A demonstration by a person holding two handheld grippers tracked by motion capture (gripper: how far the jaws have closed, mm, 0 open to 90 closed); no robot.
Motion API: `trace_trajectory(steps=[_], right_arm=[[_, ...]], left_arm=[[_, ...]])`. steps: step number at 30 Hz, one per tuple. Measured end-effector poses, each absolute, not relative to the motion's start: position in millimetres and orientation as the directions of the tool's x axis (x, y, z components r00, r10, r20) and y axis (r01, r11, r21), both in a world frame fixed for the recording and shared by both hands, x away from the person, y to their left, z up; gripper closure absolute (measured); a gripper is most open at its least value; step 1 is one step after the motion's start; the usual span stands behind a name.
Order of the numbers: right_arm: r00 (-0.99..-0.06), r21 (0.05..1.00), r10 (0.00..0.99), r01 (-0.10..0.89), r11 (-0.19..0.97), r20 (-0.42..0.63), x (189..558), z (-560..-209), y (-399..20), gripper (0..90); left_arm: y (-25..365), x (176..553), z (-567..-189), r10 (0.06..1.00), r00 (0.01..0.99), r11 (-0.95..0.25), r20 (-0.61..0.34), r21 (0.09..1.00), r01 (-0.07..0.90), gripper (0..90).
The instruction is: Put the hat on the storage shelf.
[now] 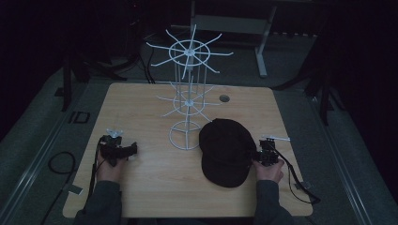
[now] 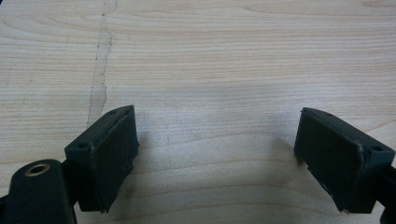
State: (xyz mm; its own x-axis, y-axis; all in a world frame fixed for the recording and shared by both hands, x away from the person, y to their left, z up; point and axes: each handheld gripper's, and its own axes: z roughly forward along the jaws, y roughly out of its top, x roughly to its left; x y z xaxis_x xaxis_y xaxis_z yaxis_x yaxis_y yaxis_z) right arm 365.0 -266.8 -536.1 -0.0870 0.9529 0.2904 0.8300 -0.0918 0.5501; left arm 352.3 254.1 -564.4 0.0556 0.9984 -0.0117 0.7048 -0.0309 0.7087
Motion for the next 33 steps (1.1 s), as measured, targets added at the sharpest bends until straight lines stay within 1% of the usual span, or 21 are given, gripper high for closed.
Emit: trace_trajectory(steps=[3, 7, 10, 13, 21, 33], right_arm=[[-0.073, 0.551, 0.946, 0.826, -0.120, 0.316, 366, -536, -269, 76.5], [-0.048, 0.548, 0.903, 0.808, -0.216, 0.427, 366, -539, -280, 78.1], [-0.043, 0.546, 0.890, 0.803, -0.240, 0.455, 365, -540, -283, 78.2], [-0.050, 0.552, 0.862, 0.786, -0.278, 0.505, 361, -536, -291, 78.3], [-0.063, 0.581, 0.853, 0.758, -0.297, 0.519, 359, -520, -302, 78.1], [-0.068, 0.606, 0.850, 0.731, -0.314, 0.523, 356, -508, -307, 78.0]], left_arm=[[254, 352, -564, 0.998, 0.055, -0.031, -0.012, 0.709, 0.705, 14.4], [254, 352, -564, 0.998, 0.056, -0.032, -0.012, 0.709, 0.705, 14.4], [254, 352, -564, 0.998, 0.059, -0.034, -0.011, 0.708, 0.705, 14.4], [254, 352, -564, 0.998, 0.059, -0.034, -0.011, 0.708, 0.705, 14.4], [254, 353, -564, 0.998, 0.060, -0.035, -0.010, 0.708, 0.705, 14.4], [254, 353, -564, 0.998, 0.059, -0.035, -0.010, 0.708, 0.705, 14.4]])
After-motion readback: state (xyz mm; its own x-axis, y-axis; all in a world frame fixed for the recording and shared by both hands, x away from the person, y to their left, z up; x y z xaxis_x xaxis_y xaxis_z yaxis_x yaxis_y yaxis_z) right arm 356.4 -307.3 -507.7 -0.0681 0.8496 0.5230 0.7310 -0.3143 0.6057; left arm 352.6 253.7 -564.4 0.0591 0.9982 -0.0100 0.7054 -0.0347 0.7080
